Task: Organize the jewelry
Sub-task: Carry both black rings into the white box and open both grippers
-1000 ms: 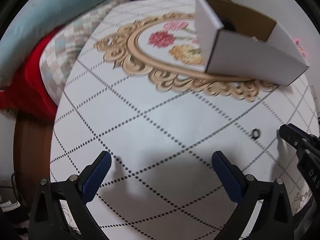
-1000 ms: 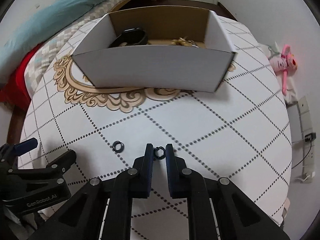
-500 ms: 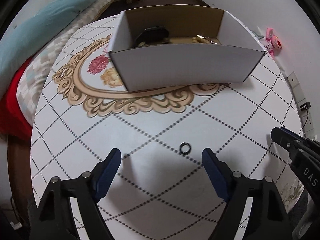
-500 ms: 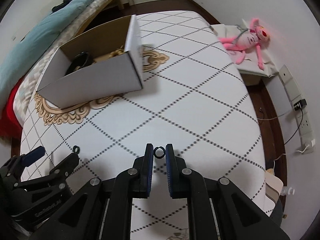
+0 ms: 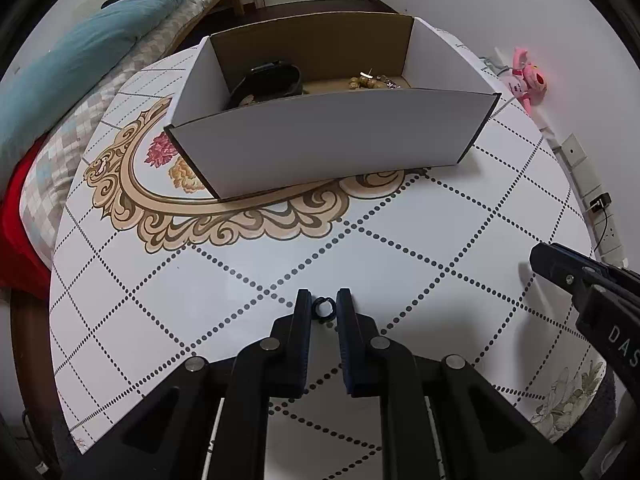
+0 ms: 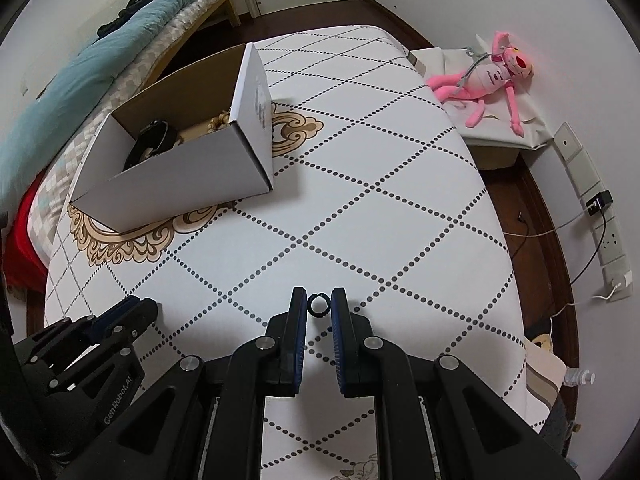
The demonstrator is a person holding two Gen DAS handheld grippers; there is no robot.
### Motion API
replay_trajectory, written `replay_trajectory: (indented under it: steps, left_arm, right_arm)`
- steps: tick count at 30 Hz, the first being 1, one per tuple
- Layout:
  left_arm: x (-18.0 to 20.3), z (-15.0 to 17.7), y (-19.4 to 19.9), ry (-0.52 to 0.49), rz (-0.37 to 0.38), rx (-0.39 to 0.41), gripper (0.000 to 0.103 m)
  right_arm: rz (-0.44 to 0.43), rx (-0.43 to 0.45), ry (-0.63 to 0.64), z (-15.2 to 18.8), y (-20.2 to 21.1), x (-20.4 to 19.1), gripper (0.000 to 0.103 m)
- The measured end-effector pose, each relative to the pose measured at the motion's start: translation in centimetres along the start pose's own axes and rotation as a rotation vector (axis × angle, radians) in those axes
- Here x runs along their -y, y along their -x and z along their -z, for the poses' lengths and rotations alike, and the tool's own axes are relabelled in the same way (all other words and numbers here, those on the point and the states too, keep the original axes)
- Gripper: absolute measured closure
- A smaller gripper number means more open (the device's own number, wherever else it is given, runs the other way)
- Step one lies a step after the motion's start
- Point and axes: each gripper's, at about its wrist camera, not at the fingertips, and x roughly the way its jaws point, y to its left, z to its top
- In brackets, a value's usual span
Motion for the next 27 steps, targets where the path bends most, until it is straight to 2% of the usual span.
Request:
replay_trajectory:
  steps: [5,10,14,18,22,26,27]
  left_arm:
    - [-0.6,-0.3,0.5,0.009,0.010,0.021,0.093]
    - [-1.0,-1.7,3.8,0.025,0.018,0.107,0.093]
    - [-1.7,-4.1,7.0,0.046,0.036,0.183,0.093]
    - [-2.9,-6.7,8.5,0.064,0.054,0.214,0.093]
    - [-4.4,-9.6,8.3,0.098,0.101,0.192,0.093]
    - [-5.6,-12.5,6.6,0.126,0.197,0.112,0.093]
    - [-5.8,-13.0,6.4,0.133,0.199,0.098,0.092]
  right_arm:
    - [-0.012,0.018,-0.008,-0.2,0.7,0.0,0.090]
    - [-0.045,0.062,-0.008,-1.0,2.6,-0.4,0.090]
    - [-0.091,0.110,0.005,-2.5,4.7,-1.2,0.090]
    - [-0.134,0.148,0.028,-4.7,6.3,-2.6,0.090]
    - [-0.172,0.161,0.059,-7.3,6.7,-4.2,0.090]
    - [-0.200,0.137,0.083,-10.2,5.5,-5.8,0.090]
    - [-0.209,0.116,0.091,-11.0,4.8,-6.2,0.090]
